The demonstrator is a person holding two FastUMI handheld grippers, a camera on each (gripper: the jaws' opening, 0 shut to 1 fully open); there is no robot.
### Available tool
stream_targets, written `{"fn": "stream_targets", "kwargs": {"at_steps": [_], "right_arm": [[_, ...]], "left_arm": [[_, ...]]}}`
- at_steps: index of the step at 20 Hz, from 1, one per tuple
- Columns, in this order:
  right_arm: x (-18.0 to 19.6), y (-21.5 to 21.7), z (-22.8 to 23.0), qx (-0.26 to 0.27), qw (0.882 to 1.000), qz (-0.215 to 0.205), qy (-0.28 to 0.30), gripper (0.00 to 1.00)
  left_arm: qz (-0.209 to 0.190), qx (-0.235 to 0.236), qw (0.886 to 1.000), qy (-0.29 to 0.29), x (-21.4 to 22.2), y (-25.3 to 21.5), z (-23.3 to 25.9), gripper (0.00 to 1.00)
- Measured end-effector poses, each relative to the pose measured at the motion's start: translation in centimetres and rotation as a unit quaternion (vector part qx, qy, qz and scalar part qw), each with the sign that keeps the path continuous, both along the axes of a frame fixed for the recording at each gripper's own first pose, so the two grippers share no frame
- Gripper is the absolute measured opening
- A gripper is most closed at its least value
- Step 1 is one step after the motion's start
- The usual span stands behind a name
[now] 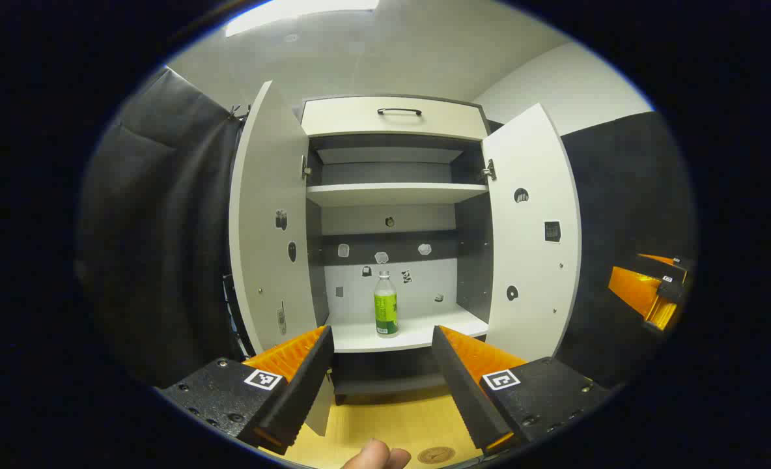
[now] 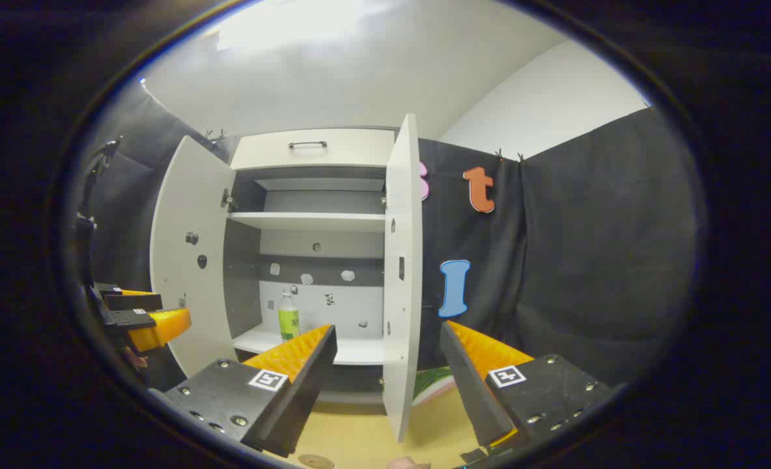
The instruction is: Grasp the bottle in the cabinet with the left hand and place it on the coaster, then close the right door with the right hand and the left door with the left hand.
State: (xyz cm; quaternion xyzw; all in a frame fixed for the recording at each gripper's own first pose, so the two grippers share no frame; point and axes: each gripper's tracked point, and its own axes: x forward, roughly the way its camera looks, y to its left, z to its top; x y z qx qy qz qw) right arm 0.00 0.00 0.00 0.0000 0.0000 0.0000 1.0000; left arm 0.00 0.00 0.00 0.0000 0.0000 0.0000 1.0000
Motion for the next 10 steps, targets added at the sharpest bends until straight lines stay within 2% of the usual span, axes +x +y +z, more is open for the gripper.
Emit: {"fn": "stream_targets", "kwargs": {"at_steps": [1,6,9,10], "right_arm": [[0.1,-0.2,0.0,0.003,1.000,0.005,0.001,0.96],[0.9,-1.0,-0.2,-0.002,0.999,0.032,0.002,0.94],[1.0,-1.0,-0.2,-0.002,0.999,0.042,0.001,0.96],[0.9,-0.7,-0.1,0.003,0.999,0.049,0.001,0.96]], "left_arm": [[0.003,-0.006,1.000,0.002,0.1,-0.4,0.3,0.95],[0.036,0.004,0.999,-0.007,-0.1,-1.5,1.6,0.96],[0.037,0.004,0.999,0.006,-0.5,-2.3,1.1,0.96],[0.035,0.004,0.999,0.011,-0.6,-2.5,0.9,0.93]]}}
